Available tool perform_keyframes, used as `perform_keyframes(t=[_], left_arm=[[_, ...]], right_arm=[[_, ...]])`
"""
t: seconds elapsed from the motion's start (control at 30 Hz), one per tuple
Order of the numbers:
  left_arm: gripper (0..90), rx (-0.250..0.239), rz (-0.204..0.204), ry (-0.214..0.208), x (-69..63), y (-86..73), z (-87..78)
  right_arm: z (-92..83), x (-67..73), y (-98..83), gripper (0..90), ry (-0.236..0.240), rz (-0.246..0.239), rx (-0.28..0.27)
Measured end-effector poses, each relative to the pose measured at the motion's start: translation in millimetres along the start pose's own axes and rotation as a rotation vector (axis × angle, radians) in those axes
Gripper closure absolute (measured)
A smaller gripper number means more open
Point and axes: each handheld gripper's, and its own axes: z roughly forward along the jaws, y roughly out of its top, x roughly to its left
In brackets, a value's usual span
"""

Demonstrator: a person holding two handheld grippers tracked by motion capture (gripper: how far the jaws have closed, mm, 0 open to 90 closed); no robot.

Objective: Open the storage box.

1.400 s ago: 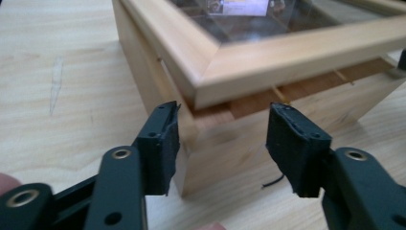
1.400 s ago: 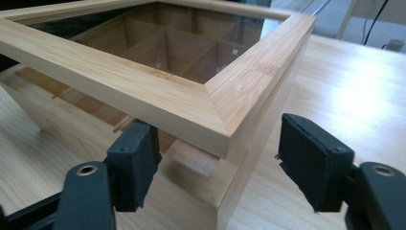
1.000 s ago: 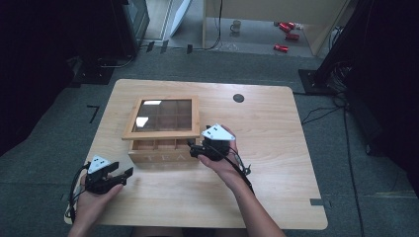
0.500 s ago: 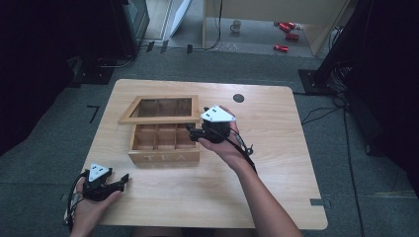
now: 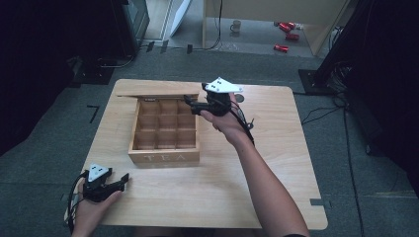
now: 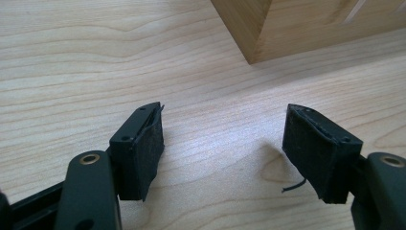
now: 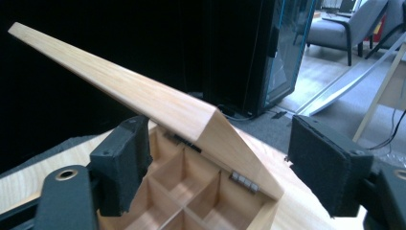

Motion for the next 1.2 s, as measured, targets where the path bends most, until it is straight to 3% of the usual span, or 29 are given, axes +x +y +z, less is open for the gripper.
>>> perform_keyframes(t=[0.23,0.47,0.83,1.07,1.2], left_arm=[[30.2,0.008,0.029,0.028,-4.7,0.3,1.4],[30.3,0.005,0.026,0.024,-4.0,0.3,1.3],[30.3,0.007,0.032,0.028,-4.5,0.2,1.4],[30.3,0.008,0.034,0.031,-5.2,0.3,1.7],[30.3,0.008,0.034,0.03,-5.2,0.3,1.6]], right_arm=[[16.8,-14.2,16.1,31.8,-0.018,-0.009,-0.009],[43.0,-30.4,15.3,33.7,0.022,0.007,0.027],[82.9,-53.3,7.8,41.8,0.031,0.086,0.069],[98.7,-69.6,7.8,45.5,0.04,0.169,0.046],[106.6,-78.1,9.9,48.4,0.03,0.187,0.051]])
